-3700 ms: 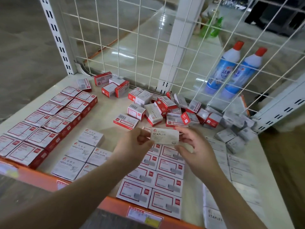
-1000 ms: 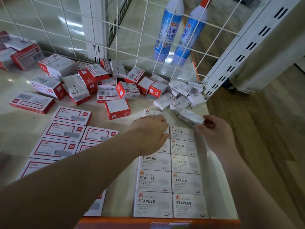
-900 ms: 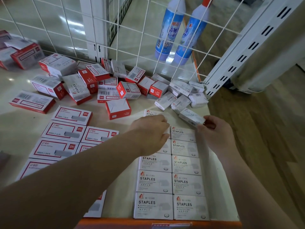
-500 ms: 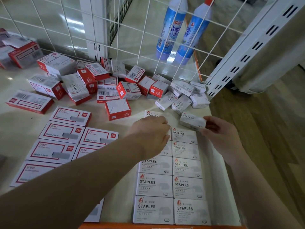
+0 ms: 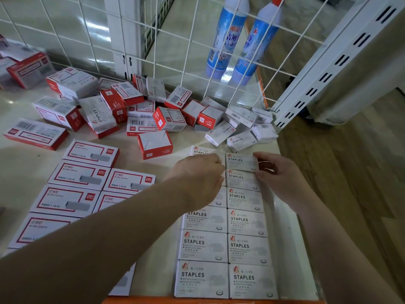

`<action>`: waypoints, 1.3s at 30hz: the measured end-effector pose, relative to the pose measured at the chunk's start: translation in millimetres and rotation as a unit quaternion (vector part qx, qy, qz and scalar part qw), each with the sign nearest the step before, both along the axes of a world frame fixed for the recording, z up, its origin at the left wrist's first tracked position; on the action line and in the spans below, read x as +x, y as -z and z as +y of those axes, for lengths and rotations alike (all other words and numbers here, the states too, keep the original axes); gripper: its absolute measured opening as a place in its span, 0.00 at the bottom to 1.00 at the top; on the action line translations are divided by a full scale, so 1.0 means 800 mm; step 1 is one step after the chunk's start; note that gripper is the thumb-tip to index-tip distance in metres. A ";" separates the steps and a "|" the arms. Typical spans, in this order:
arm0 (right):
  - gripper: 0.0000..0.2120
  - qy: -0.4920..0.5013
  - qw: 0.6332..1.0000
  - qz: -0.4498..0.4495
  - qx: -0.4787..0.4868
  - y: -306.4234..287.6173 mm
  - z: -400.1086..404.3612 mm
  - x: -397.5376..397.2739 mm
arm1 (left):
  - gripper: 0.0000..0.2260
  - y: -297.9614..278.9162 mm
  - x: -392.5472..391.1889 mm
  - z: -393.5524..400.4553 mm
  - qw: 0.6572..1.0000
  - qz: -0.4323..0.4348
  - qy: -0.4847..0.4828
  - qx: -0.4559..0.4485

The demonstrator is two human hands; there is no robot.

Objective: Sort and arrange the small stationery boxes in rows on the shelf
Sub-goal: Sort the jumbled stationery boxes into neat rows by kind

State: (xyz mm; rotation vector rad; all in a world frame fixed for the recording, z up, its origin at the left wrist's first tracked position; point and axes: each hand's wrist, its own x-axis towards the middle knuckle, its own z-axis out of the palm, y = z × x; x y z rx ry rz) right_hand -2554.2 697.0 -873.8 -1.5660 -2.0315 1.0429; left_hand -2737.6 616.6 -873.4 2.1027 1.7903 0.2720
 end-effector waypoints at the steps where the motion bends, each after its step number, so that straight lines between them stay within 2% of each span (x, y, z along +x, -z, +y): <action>1: 0.19 -0.002 1.000 0.002 0.001 0.000 0.000 -0.001 | 0.16 0.000 0.000 0.000 1.000 0.002 0.002 0.000; 6: 0.16 -0.006 0.999 -0.024 0.023 0.001 -0.001 -0.005 | 0.16 0.002 0.001 0.000 1.000 0.013 0.003 0.004; 13: 0.19 -0.026 0.988 -0.132 0.073 0.007 0.001 -0.010 | 0.17 0.003 0.003 0.001 1.000 0.019 0.009 0.023; 19: 0.20 -0.005 0.992 -0.100 0.073 0.011 -0.002 -0.012 | 0.17 0.003 0.002 0.001 1.000 0.009 0.012 0.025; 27: 0.18 0.003 0.992 -0.098 0.077 0.012 -0.003 -0.014 | 0.19 -0.002 -0.004 -0.009 1.000 -0.011 0.006 0.014; 33: 0.19 0.014 0.993 -0.090 0.075 0.012 -0.008 -0.016 | 0.15 -0.007 -0.014 -0.016 0.992 0.043 -0.113 0.036; 39: 0.19 0.028 0.992 -0.089 0.079 0.014 -0.012 -0.018 | 0.15 -0.007 -0.019 -0.019 0.987 -0.024 -0.154 -0.025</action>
